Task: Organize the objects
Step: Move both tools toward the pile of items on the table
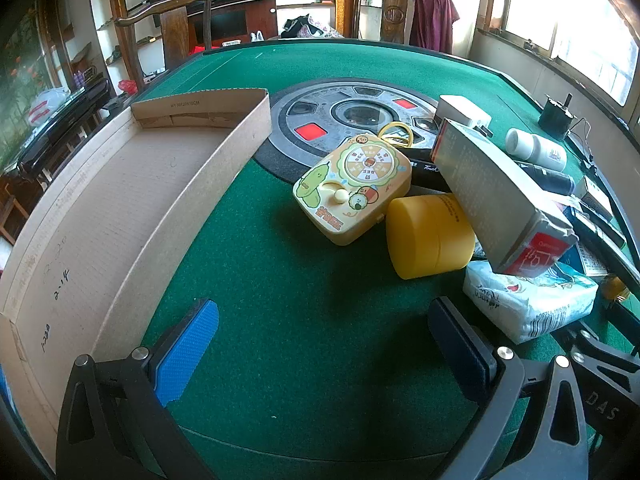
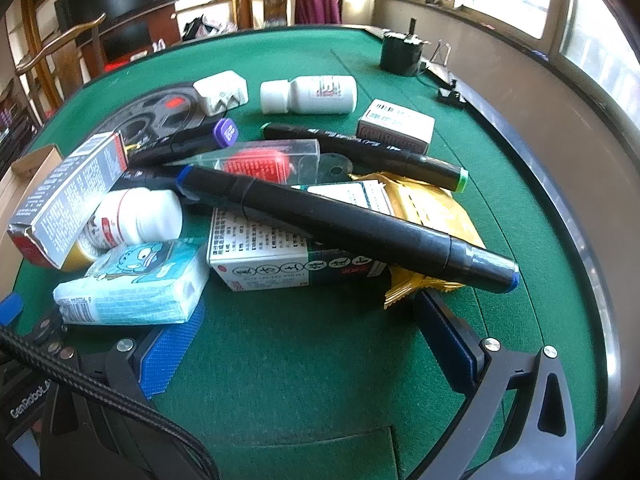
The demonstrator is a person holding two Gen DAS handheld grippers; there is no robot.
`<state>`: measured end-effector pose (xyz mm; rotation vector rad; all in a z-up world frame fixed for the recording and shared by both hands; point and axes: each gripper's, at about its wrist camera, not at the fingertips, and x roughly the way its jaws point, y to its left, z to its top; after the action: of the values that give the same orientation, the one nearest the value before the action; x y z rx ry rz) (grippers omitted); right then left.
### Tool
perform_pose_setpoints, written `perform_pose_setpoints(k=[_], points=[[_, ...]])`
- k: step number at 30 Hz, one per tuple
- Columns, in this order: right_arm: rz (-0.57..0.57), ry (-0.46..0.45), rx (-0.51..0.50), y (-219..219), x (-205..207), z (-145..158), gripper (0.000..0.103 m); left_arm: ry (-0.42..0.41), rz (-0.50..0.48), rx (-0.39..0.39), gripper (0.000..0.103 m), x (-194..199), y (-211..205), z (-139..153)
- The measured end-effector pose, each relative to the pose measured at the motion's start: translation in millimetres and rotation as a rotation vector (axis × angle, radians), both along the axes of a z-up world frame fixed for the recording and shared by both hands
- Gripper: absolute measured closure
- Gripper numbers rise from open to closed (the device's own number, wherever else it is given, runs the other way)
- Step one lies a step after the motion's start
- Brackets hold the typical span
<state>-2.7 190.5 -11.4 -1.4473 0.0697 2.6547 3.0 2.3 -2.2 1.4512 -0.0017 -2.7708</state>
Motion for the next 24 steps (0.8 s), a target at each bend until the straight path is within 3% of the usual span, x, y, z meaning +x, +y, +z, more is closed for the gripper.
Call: perform_pose_setpoints(k=[17,20,24], points=[[0.095,-0.098,-0.003,-1.8,13.9,1.3,0.0,-0.032,-0.07,-0.002,0.001,6.5,-6.3,3.1],[0.098,-0.125,0.013,0.6,24.2,3.1,0.0,-0.042,-0.09,0.014,0.002,11.5,-8.2,4.9],[0.091,-0.093,0.028,8.8,42.2,14.4,0.0,-0.059,-0.116,0.09,0.002,19.0,-14.2,14.6]])
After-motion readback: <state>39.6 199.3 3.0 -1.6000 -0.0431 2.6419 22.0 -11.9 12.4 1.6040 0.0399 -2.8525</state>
